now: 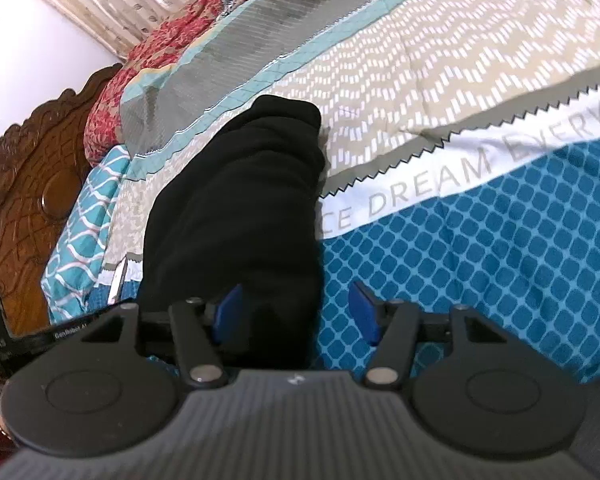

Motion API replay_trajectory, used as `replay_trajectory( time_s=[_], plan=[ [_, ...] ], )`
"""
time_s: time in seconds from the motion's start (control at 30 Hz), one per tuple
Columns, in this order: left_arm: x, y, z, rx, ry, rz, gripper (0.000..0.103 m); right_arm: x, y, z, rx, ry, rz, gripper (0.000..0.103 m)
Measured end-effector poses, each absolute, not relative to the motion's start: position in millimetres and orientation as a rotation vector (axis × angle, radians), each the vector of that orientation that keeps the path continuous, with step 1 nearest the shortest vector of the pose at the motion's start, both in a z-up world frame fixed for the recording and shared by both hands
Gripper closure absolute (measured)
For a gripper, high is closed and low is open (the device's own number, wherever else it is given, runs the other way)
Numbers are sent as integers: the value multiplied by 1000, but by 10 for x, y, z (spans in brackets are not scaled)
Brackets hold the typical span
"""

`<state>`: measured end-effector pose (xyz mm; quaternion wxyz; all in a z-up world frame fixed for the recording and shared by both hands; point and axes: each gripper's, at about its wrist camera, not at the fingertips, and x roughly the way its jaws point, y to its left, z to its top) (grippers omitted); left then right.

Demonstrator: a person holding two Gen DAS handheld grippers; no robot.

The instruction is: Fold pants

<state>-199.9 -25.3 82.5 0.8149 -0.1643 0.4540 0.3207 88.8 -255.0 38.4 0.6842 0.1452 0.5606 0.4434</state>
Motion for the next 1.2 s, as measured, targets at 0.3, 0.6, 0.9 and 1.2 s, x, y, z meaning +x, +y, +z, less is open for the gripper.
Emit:
replay_trajectory(
  time_s=[0.3,0.6,0.9,1.2],
  plan=[
    [-2257,-375,760,-499,917,785,11,884,-2570,373,322,1274,978,40],
    [-2513,-651,835,-500,868,842,3,877,-2566,345,335,1283,976,39],
    [-2607,-828,954,-491,759,795,0,887,-2576,393,379,1237,1004,38],
    [-2640,-792,958,-547,746,765,0,884,-2548,397,395,1221,1031,37]
  ],
)
